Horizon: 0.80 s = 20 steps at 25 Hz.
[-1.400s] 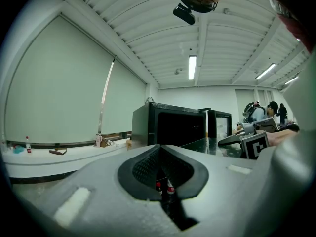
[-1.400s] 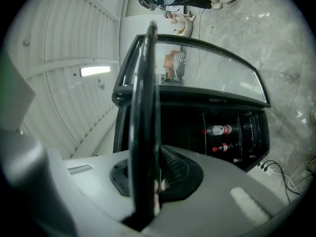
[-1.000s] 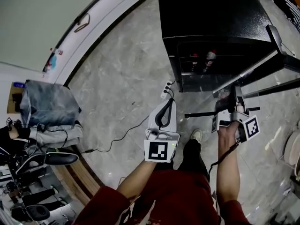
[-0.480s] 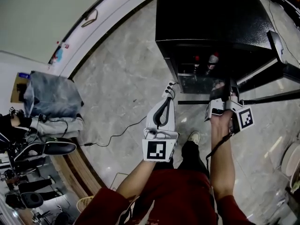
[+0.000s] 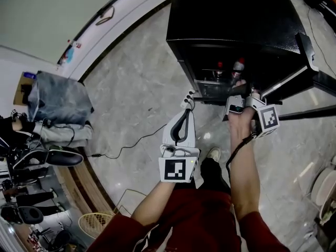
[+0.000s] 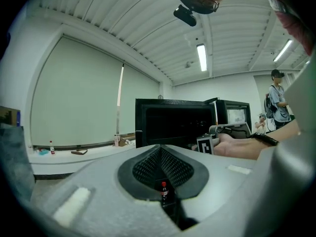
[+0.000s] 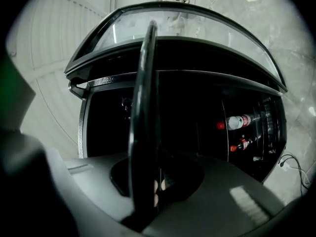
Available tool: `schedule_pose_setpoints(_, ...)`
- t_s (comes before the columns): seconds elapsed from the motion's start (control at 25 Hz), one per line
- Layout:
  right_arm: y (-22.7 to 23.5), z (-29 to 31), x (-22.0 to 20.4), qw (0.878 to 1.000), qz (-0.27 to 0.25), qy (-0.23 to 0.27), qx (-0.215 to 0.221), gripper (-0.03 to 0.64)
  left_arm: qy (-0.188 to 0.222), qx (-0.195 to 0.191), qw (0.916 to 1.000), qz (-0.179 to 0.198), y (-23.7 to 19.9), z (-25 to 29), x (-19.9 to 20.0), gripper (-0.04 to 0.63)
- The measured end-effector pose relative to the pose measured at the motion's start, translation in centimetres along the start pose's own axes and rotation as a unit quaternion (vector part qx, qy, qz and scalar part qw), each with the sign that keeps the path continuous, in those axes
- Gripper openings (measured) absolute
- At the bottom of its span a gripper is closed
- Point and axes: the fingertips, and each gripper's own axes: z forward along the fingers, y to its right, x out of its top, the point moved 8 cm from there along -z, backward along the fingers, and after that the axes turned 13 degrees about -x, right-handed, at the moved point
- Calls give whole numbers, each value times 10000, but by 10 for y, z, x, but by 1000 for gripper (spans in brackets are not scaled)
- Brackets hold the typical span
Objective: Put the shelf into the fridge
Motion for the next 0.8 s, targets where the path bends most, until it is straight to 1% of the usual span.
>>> schedule_pose_setpoints(0.16, -4, 14, -3, 9999, 59, 65, 77, 11, 37, 16, 10000, -68, -3, 1, -1, 0)
schedule_pose_setpoints(0.32, -3, 27, -6, 9998, -54, 188, 69, 11, 37, -88, 9999, -60, -11, 8, -6, 0)
schedule_pose_setpoints(0.64, -5, 46, -11, 9992, -29, 393, 65, 12, 47, -308, 9995, -112, -27, 27, -10, 0)
schedule_pose_setpoints(0.8, -8, 58, -12, 9990, -29, 450, 53, 12, 1, -353, 9993, -148, -35, 33, -13, 0)
